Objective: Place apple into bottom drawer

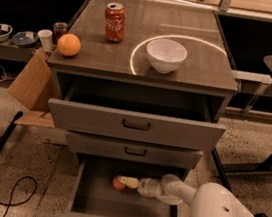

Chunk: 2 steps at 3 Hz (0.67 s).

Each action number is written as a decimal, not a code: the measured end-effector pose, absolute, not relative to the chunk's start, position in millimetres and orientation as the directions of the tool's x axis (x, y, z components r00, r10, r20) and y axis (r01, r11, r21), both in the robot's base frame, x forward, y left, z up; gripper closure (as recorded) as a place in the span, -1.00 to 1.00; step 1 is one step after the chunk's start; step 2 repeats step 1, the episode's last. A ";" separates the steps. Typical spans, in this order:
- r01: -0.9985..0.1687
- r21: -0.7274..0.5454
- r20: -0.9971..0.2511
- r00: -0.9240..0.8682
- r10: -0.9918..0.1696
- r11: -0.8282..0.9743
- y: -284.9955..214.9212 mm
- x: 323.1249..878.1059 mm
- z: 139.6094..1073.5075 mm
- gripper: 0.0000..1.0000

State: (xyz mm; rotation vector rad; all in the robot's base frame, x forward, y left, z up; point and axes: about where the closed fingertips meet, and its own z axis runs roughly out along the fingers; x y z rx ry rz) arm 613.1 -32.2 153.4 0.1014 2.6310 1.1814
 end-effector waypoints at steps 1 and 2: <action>-0.040 0.743 -0.202 -0.965 0.167 0.668 -32.2 613.1 153.4 -1.00; -0.040 0.743 -0.202 -0.965 0.167 0.668 -32.2 613.1 153.4 -1.00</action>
Offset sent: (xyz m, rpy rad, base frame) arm 0.0000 0.0000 0.0000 0.0000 0.0000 0.0000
